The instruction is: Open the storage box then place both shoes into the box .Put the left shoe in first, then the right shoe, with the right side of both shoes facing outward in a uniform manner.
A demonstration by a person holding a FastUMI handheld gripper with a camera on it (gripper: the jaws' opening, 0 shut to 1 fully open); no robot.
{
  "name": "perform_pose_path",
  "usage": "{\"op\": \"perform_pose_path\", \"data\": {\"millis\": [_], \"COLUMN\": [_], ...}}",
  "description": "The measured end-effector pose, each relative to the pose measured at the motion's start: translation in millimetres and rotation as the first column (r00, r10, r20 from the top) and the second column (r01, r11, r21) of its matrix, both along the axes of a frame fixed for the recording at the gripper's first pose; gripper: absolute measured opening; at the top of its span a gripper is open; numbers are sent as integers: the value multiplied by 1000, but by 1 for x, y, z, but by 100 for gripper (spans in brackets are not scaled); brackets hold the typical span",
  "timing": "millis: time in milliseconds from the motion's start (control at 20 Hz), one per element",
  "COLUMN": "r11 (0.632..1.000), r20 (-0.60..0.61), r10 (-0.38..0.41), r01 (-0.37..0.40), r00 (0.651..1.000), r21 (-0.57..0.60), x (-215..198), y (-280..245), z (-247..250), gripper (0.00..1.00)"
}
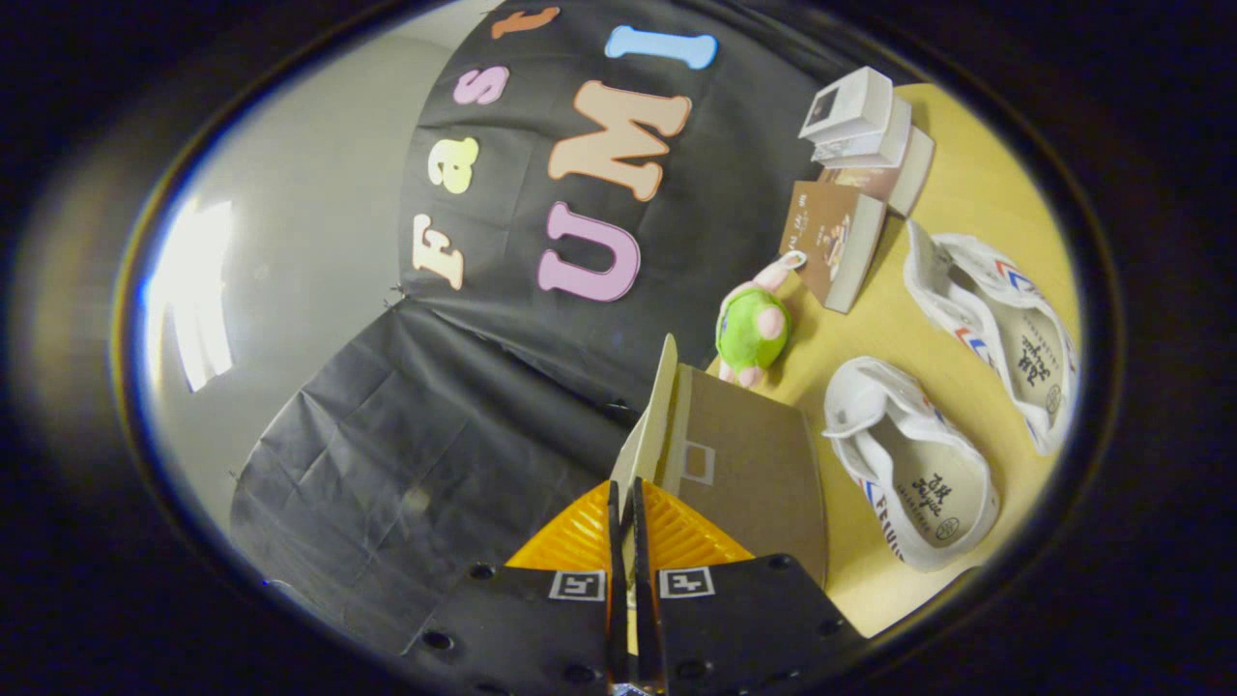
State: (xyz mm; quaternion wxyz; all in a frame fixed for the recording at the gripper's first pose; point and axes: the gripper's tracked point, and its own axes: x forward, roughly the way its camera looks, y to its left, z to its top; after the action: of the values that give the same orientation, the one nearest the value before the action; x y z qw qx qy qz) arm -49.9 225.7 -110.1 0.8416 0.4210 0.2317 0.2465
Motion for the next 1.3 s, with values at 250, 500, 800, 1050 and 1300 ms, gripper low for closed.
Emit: {"op": "perform_pose_path", "data": {"millis": [250,500,800,1050,1300], "r11": [994,976,917,872,823], "r20": [148,287,364,365,257], "r10": [67,159,349,451,542], "r01": [-53,-106,-235,-315,-444], "r00": [987,944,863,815,800], "r21": [-92,-191,-322,-374,-353], "x": [-2,-8,-34,-55,-65], "y": [25,72,165,234,290], "z": [48,95,122,115,72], "gripper": [10,10,11,12,12]}}
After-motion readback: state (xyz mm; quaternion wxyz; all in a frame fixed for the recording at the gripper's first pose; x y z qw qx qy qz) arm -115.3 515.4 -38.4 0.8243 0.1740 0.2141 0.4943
